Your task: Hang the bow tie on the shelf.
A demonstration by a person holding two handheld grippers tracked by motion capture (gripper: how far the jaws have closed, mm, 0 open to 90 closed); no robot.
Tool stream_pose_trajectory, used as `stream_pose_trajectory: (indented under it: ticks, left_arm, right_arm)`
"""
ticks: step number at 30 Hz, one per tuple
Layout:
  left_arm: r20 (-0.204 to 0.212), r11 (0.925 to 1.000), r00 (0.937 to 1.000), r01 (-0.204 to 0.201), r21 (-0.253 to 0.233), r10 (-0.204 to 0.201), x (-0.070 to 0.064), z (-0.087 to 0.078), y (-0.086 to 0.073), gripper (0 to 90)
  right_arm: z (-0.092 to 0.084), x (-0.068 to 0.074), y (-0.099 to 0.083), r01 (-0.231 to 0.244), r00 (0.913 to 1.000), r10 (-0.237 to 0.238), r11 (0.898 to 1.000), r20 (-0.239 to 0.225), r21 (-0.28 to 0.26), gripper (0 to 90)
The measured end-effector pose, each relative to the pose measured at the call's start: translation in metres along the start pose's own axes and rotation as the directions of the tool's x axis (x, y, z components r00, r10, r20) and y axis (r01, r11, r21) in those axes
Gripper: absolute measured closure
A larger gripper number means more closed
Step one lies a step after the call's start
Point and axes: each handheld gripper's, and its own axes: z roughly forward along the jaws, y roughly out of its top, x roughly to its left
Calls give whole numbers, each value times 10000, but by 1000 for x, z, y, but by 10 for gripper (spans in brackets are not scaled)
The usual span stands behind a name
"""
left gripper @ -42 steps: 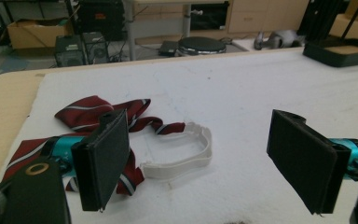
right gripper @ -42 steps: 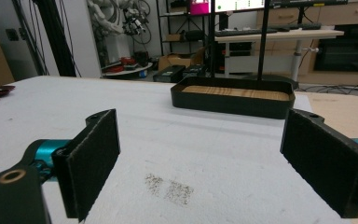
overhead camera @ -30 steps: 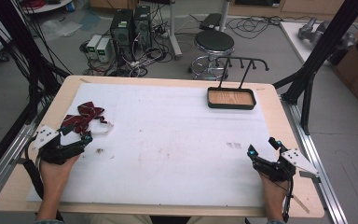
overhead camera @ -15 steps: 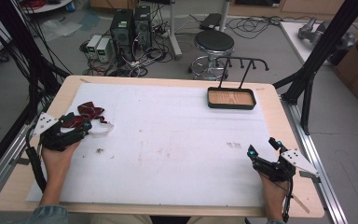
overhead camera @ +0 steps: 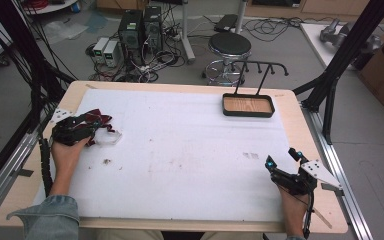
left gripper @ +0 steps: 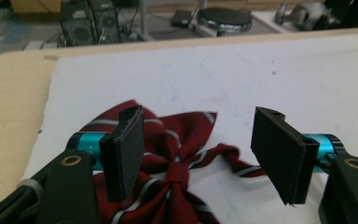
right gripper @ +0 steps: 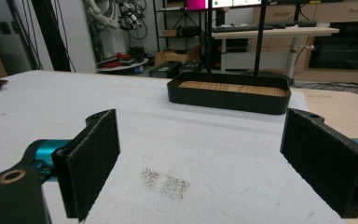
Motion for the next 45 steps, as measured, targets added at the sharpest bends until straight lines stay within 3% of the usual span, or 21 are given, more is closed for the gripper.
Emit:
stream_pose_trajectory:
  ticks: [6, 9, 11, 16, 21, 24, 26, 29, 30, 36, 42, 45]
  left_arm:
    - [-97, 9946, 9997, -227, 1009, 238, 6, 12, -3, 414]
    - [-47, 9918, 9990, -440, 1200, 449, 5, 16, -5, 474]
    - [-142, 9874, 9974, -674, 1432, 701, 4, 20, -7, 514]
    - [-145, 9737, 9969, -730, 2159, 779, 3, 28, -5, 566]
    - [-1, 9650, 9941, -1055, 2403, 1087, 0, 31, -5, 720]
    - [73, 9566, 9902, -1363, 2574, 1391, -3, 30, -2, 748]
    - [137, 9551, 9840, -1755, 2387, 1774, -9, 28, 2, 753]
    - [320, 9601, 9764, -2158, 1778, 2136, -21, 25, 12, 755]
    - [417, 9643, 9755, -2200, 1476, 2162, -26, 23, 18, 755]
    - [1168, 9720, 9664, -2336, 268, 2290, -54, 19, 47, 755]
    - [1747, 9622, 9466, -2615, -759, 2710, -91, 20, 77, 755]
    - [2022, 9513, 9306, -2877, -1106, 3050, -112, 24, 93, 755]
  right_arm:
    - [0, 0, 0, -11, 10000, 11, 10000, -8, 9, 109]
    - [0, 0, 0, -6, 10000, 6, 10000, -3, 12, 109]
    - [0, 0, 0, -14, 10000, 14, 10000, 1, 35, 109]
    - [0, 0, 0, -13, 10000, 13, 10000, 7, 45, 110]
    - [0, 0, 0, -79, 10000, 79, 10000, 5, 38, 110]
    - [0, 0, 0, -70, 10000, 70, 10000, -2, 37, 109]
    - [0, 0, 0, -64, 10000, 64, 10000, 0, 21, 109]
    - [0, 0, 0, -79, 10000, 79, 10000, -1, 30, 110]
    - [0, 0, 0, -81, 10000, 81, 10000, -15, 22, 110]
    - [0, -1, 0, -128, 9999, 128, 9999, -14, 34, 109]
    - [0, -1, 0, -164, 9999, 164, 9999, -17, -7, 109]
    - [0, -1, 0, -233, 9997, 232, 9997, -57, -31, 110]
